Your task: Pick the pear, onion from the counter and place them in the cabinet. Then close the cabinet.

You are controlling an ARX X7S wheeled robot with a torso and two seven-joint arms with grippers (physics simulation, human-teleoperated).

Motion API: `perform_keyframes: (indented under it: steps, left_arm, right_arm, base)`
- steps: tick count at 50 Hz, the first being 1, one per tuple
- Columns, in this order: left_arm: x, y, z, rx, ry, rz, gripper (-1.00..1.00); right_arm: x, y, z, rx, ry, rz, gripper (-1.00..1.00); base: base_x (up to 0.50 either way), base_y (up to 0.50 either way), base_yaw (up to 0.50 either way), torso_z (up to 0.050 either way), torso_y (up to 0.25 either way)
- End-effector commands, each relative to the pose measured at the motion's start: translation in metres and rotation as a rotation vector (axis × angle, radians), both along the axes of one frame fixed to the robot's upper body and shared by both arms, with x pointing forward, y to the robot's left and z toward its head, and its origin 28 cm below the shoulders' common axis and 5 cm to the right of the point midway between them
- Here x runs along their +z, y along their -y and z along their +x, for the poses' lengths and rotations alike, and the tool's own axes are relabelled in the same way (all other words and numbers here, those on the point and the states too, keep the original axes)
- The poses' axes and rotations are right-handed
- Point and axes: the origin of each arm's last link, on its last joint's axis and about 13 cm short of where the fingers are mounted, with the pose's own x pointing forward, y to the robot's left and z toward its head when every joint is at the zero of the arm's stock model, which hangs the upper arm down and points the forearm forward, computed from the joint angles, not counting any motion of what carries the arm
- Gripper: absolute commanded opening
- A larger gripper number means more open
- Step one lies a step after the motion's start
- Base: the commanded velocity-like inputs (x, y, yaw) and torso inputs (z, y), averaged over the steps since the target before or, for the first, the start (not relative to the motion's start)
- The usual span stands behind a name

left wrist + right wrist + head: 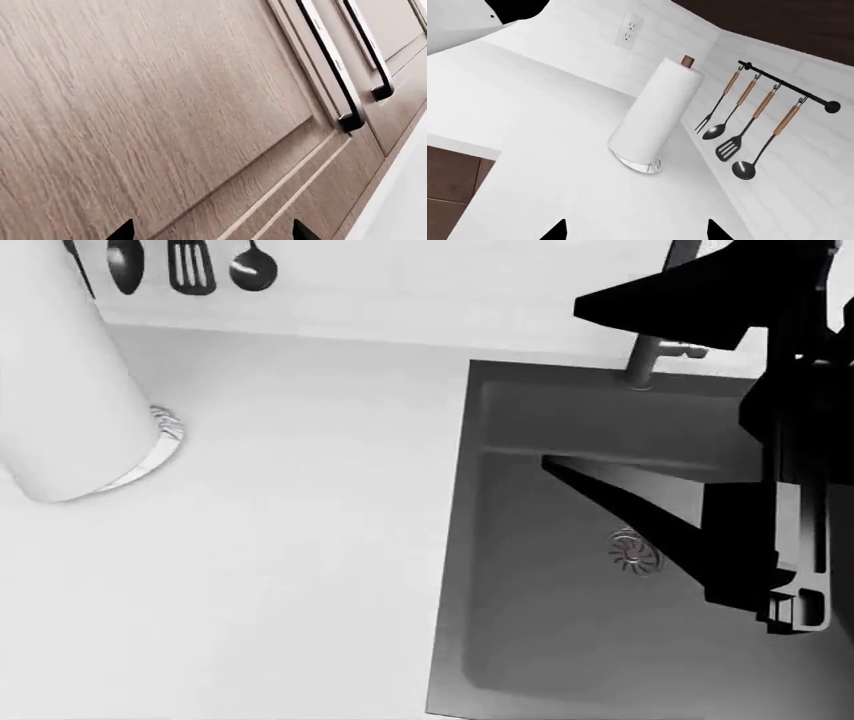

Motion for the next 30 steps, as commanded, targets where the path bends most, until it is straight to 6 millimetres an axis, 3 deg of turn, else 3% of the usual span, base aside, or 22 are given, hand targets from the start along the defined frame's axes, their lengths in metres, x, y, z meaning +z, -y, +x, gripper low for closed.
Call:
perform_keyframes:
  steps: [1,7,8,10,11,20,30]
  left_arm:
    - [-0.047,-0.001,0.056,0.016,-0.445,-0.006,1.0]
    - [-0.047,-0.001,0.056,0.016,-0.445,-0.006,1.0]
    - [-0.062,-0.003,0.07,0.022,-0.539,-0.001,1.0]
    - [-0.068,0.006,0.071,-0.008,-0.584,0.07,1.0]
    - [-0.07,0.014,0.071,-0.119,-0.609,0.05,1.0]
    - [-0.074,0.015,0.072,-0.201,-0.643,0.049,1.0]
    - [-0.087,0.005,0.081,-0.232,-0.726,0.072,1.0]
  right_arm:
    - [0.0,0.0,-0.003,0.002,0.007,-0.001,1.0]
    - [0.0,0.0,-0.005,0.009,0.013,-0.004,1.0]
    - [0.0,0.0,-0.006,0.009,0.014,-0.005,1.0]
    - [0.002,0.001,-0.008,0.01,0.018,-0.005,1.0]
    - [0.002,0.001,-0.009,0.01,0.02,-0.006,1.0]
    - [0.01,0.004,-0.017,0.015,0.038,-0.02,1.0]
    - [0.004,0.009,-0.024,-0.016,0.037,0.002,1.0]
  base:
    - [0.0,0.0,-0.01,0.0,0.25]
    - [0.0,0.0,0.0,0.0,0.25]
    - [0.0,0.0,0.0,0.0,0.25]
    - [0.0,0.0,0.0,0.0,0.25]
    - [0.0,0.0,0.0,0.0,0.25]
    - [0.01,0.0,-0.01,0.0,0.221]
    - [0.01,-0.01,-0.01,0.0,0.042]
